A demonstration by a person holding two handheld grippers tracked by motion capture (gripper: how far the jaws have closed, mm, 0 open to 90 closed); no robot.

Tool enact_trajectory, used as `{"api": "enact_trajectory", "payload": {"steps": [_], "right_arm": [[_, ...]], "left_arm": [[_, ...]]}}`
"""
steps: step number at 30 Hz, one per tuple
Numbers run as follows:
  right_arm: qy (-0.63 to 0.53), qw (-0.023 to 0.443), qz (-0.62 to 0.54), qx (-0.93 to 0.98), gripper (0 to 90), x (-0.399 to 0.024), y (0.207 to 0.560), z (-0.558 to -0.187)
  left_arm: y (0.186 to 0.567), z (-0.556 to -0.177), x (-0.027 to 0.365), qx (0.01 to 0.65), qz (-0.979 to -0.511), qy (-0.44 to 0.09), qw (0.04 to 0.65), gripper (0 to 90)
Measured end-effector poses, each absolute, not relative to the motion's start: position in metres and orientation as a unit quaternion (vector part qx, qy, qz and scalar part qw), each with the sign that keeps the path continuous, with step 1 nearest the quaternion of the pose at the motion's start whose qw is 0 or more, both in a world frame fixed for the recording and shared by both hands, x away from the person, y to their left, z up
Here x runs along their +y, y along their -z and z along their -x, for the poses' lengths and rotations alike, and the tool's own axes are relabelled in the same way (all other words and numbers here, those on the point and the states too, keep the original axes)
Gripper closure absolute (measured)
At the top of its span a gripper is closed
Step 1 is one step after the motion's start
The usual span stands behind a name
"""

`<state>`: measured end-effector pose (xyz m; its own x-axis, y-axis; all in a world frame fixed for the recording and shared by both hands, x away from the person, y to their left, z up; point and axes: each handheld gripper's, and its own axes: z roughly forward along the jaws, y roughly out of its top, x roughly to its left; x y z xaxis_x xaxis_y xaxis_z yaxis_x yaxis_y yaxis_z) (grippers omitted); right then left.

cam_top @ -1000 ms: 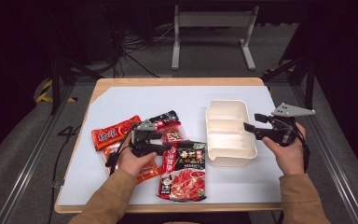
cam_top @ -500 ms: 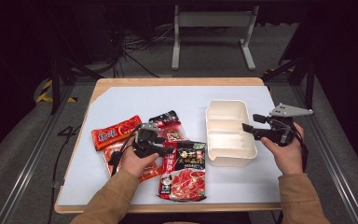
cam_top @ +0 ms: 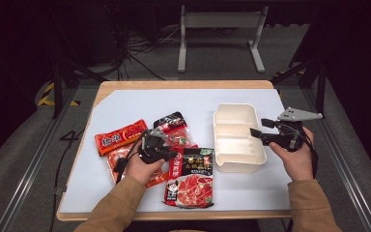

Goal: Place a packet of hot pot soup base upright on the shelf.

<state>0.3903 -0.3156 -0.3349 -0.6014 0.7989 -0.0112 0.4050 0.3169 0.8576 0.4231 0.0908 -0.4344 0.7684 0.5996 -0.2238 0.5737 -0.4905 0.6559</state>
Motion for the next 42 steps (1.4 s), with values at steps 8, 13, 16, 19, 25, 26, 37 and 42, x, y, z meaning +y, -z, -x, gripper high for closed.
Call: {"api": "enact_trajectory", "payload": {"steps": [8,13,16,19,25,26,37,42], "right_arm": [[-0.435,0.226,-0.386,0.782,39.8,-0.315,0.336,-0.391],[-0.437,0.227,-0.387,0.780,40.0,-0.316,0.335,-0.389],[-0.438,0.229,-0.386,0.779,40.1,-0.317,0.333,-0.388],[-0.441,0.231,-0.385,0.777,40.4,-0.317,0.331,-0.387],[-0.449,0.233,-0.382,0.774,40.8,-0.317,0.327,-0.385],[-0.449,0.233,-0.382,0.774,40.8,-0.317,0.327,-0.385],[-0.477,0.219,-0.359,0.772,48.0,-0.311,0.317,-0.377],[-0.486,0.213,-0.349,0.772,51.1,-0.308,0.314,-0.374]], "left_arm": [[0.435,-0.424,0.096,0.362,-0.844,0.017,0.395,83.4],[0.429,-0.421,0.097,0.358,-0.842,0.010,0.404,85.6],[0.423,-0.418,0.099,0.355,-0.839,0.009,0.413,86.1],[0.414,-0.414,0.102,0.352,-0.833,0.001,0.428,86.4],[0.394,-0.404,0.108,0.344,-0.821,-0.024,0.455,86.9],[0.394,-0.404,0.108,0.344,-0.821,-0.024,0.455,86.9],[0.361,-0.380,0.106,0.307,-0.808,-0.054,0.500,87.6],[0.346,-0.369,0.108,0.288,-0.798,-0.070,0.525,87.7]]}}
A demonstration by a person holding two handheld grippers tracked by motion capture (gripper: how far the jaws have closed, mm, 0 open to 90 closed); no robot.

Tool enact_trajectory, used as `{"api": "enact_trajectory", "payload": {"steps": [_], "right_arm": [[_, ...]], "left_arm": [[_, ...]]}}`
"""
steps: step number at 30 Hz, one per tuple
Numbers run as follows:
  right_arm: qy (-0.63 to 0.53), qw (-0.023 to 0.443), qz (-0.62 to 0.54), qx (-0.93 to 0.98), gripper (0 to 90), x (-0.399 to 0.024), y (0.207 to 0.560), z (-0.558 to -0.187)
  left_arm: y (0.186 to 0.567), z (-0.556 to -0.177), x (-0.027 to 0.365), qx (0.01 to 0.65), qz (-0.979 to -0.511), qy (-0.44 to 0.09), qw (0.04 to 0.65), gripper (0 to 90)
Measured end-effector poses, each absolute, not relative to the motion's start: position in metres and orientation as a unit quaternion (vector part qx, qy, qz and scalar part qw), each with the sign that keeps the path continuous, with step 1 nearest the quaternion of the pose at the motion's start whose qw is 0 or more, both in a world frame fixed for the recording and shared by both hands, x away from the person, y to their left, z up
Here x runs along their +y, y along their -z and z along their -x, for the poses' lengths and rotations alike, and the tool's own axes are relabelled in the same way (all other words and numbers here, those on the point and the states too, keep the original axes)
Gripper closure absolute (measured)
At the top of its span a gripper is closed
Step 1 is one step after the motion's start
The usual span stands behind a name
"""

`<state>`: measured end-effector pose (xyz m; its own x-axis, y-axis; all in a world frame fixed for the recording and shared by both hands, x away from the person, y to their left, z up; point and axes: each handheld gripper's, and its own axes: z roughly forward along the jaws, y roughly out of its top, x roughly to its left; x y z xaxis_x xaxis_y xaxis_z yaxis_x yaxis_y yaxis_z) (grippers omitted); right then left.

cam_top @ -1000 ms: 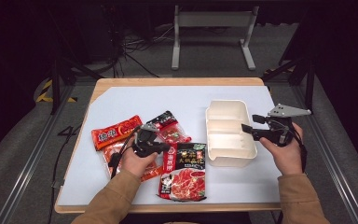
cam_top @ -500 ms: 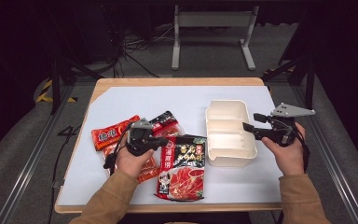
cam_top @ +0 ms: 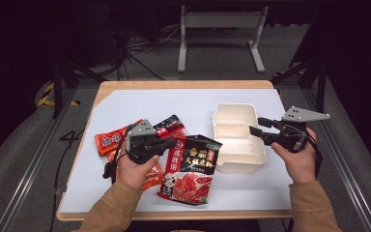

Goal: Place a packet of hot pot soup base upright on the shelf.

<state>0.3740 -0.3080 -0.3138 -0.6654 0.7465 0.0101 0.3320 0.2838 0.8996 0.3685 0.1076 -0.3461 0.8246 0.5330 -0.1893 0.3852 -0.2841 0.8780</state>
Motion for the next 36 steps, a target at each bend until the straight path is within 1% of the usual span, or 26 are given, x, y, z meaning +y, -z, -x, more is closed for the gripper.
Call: {"api": "enact_trajectory", "payload": {"steps": [10,14,20,22,24,28,33,36], "right_arm": [[-0.506,0.207,-0.320,0.774,53.4,-0.300,0.301,-0.364],[-0.512,0.200,-0.304,0.778,54.2,-0.295,0.297,-0.360],[-0.524,0.185,-0.280,0.783,53.6,-0.287,0.292,-0.356],[-0.530,0.164,-0.266,0.789,54.2,-0.284,0.288,-0.352],[-0.538,0.152,-0.248,0.791,52.2,-0.280,0.285,-0.348],[-0.563,0.112,-0.195,0.795,43.8,-0.266,0.276,-0.338],[-0.559,0.099,-0.182,0.803,35.7,-0.248,0.276,-0.334],[-0.554,0.093,-0.187,0.806,33.7,-0.239,0.282,-0.337]], "left_arm": [[0.317,-0.336,0.098,0.234,-0.792,-0.113,0.552,87.9],[0.309,-0.329,0.098,0.227,-0.788,-0.130,0.558,87.9],[0.306,-0.328,0.102,0.225,-0.778,-0.132,0.572,88.0],[0.305,-0.326,0.103,0.224,-0.776,-0.139,0.573,87.9],[0.304,-0.325,0.103,0.225,-0.775,-0.144,0.573,87.9],[0.304,-0.325,0.106,0.229,-0.769,-0.147,0.578,87.9],[0.302,-0.324,0.108,0.230,-0.762,-0.145,0.587,87.9],[0.301,-0.324,0.109,0.226,-0.760,-0.146,0.592,87.9]]}}
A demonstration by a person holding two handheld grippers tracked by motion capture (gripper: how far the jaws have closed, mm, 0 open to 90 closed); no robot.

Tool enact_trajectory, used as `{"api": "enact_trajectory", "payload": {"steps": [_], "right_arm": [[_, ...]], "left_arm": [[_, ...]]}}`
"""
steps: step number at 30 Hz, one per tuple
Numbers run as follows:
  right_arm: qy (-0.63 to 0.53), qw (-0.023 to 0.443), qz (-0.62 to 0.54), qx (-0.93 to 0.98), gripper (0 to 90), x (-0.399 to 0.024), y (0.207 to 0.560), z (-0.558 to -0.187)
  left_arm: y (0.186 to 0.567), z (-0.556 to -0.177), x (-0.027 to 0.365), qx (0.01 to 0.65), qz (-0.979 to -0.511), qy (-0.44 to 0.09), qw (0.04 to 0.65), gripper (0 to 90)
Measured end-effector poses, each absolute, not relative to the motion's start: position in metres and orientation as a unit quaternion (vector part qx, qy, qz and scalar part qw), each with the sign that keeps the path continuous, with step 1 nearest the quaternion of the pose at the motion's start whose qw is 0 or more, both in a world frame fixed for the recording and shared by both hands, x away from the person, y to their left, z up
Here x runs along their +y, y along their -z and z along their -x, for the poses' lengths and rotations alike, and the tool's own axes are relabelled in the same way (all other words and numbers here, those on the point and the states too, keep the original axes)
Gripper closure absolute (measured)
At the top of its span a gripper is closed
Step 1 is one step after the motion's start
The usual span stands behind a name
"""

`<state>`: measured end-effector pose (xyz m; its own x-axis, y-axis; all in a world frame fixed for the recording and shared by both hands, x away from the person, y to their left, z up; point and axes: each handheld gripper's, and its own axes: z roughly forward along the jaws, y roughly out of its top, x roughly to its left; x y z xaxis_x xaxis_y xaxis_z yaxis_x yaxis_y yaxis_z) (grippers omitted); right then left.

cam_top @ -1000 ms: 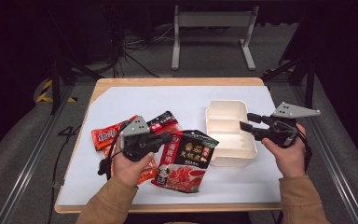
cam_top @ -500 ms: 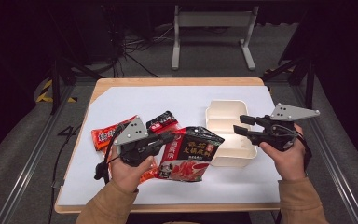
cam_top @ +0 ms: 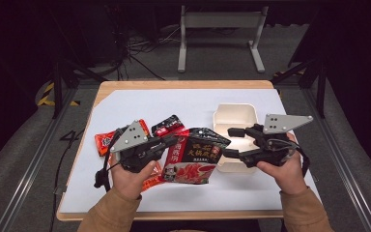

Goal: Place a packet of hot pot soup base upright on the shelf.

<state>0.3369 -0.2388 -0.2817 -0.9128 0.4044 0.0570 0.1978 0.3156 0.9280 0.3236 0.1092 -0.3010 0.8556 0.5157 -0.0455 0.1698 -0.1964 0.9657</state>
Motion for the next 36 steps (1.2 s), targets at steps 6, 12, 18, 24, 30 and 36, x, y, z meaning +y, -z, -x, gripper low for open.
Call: {"api": "enact_trajectory", "payload": {"steps": [6,12,18,24,30,36], "right_arm": [[-0.549,0.086,-0.193,0.809,35.1,-0.223,0.298,-0.345],[-0.553,0.068,-0.194,0.807,43.8,-0.210,0.311,-0.351],[-0.552,0.049,-0.193,0.810,50.0,-0.202,0.317,-0.354],[-0.556,0.032,-0.189,0.809,63.8,-0.197,0.321,-0.353],[-0.542,0.035,-0.196,0.816,75.6,-0.195,0.321,-0.355],[-0.530,0.040,-0.195,0.824,81.6,-0.190,0.311,-0.353]], "left_arm": [[0.301,-0.322,0.110,0.226,-0.757,-0.138,0.598,87.9],[0.300,-0.322,0.109,0.218,-0.756,-0.134,0.603,87.9],[0.300,-0.320,0.107,0.211,-0.757,-0.128,0.605,87.9],[0.302,-0.320,0.105,0.208,-0.758,-0.127,0.605,87.8],[0.303,-0.322,0.106,0.209,-0.764,-0.126,0.597,87.3],[0.301,-0.325,0.114,0.211,-0.761,-0.124,0.601,85.2]]}}
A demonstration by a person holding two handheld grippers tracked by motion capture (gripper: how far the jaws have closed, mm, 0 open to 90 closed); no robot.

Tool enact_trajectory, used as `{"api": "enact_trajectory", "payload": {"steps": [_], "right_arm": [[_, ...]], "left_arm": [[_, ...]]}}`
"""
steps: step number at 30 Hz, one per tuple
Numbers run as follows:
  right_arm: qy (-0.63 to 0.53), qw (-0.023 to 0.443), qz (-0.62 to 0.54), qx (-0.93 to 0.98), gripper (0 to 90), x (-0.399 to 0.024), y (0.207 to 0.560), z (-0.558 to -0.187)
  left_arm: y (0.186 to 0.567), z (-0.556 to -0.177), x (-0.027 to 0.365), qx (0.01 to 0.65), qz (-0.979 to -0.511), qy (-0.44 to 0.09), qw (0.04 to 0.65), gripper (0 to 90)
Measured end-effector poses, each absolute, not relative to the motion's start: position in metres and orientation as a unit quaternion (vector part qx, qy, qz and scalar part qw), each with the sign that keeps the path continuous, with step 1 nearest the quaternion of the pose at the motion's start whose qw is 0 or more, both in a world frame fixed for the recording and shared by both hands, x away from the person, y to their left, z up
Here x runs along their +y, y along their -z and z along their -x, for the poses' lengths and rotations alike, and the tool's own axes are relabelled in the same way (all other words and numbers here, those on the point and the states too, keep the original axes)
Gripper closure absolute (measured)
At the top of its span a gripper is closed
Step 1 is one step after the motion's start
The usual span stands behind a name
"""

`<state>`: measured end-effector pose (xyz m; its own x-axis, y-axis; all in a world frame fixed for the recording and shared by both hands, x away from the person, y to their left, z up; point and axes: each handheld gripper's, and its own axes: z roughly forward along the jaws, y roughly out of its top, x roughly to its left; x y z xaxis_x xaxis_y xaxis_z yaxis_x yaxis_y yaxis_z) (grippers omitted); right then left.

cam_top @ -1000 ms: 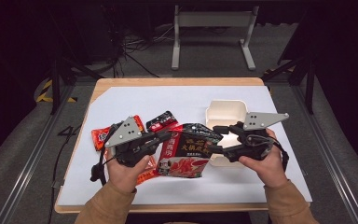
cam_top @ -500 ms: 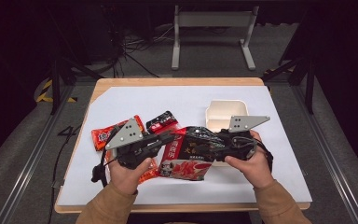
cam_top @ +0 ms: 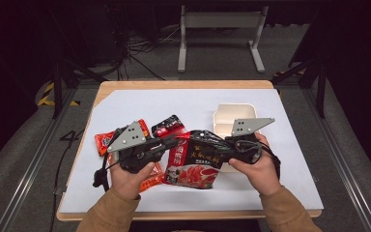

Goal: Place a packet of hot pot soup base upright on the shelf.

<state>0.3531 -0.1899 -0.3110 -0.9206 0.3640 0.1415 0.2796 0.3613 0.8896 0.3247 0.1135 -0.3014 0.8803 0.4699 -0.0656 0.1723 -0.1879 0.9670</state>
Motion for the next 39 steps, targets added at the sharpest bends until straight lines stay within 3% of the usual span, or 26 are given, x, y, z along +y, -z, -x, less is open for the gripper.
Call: {"api": "enact_trajectory", "payload": {"steps": [6,12,18,39], "right_arm": [[-0.520,0.051,-0.190,0.831,82.4,-0.186,0.302,-0.357],[-0.506,0.070,-0.186,0.839,82.6,-0.187,0.282,-0.362],[-0.502,0.087,-0.186,0.840,82.5,-0.197,0.257,-0.370],[-0.493,0.137,-0.226,0.829,82.3,-0.240,0.225,-0.417]], "left_arm": [[0.302,-0.329,0.121,0.218,-0.756,-0.113,0.607,79.0],[0.303,-0.335,0.134,0.236,-0.744,-0.114,0.614,62.3],[0.304,-0.339,0.151,0.254,-0.742,-0.123,0.608,54.4],[0.317,-0.348,0.177,0.301,-0.746,-0.135,0.578,50.3]]}}
